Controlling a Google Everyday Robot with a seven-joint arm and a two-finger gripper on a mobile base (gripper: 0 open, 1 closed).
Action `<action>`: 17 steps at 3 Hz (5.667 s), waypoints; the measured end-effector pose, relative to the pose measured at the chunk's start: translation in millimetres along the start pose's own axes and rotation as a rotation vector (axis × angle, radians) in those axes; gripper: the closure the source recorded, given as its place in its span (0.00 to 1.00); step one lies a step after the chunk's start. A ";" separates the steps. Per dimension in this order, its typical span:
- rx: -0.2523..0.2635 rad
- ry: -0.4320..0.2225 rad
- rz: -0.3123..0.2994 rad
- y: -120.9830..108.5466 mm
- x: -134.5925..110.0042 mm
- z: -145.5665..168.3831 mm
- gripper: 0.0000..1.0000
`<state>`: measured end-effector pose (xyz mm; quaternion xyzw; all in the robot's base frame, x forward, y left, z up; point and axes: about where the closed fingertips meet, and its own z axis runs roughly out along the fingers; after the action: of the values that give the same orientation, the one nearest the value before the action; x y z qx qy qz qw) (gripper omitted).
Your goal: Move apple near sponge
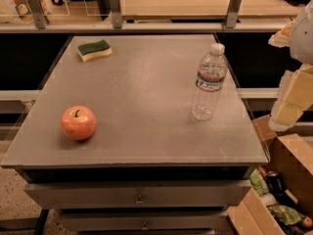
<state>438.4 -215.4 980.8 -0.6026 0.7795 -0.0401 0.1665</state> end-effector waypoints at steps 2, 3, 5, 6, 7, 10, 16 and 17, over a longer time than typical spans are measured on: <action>0.016 -0.042 -0.005 17.4 -8.5 -3.0 0.00; 0.013 -0.131 -0.006 51.2 -24.7 -2.9 0.00; 0.015 -0.198 -0.040 95.7 -50.9 2.0 0.00; -0.038 -0.235 -0.101 106.6 -81.9 11.5 0.00; -0.093 -0.337 -0.126 118.0 -128.7 31.4 0.00; -0.217 -0.610 -0.132 118.5 -251.5 86.5 0.00; -0.294 -0.963 -0.005 121.9 -336.2 172.5 0.00; -0.281 -0.978 0.006 119.7 -338.4 176.7 0.00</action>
Offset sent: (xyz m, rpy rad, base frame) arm -0.0419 0.0323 -0.0041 0.0942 -0.0584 0.0350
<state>455.8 163.8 854.5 -0.5652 0.6101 0.3524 0.4292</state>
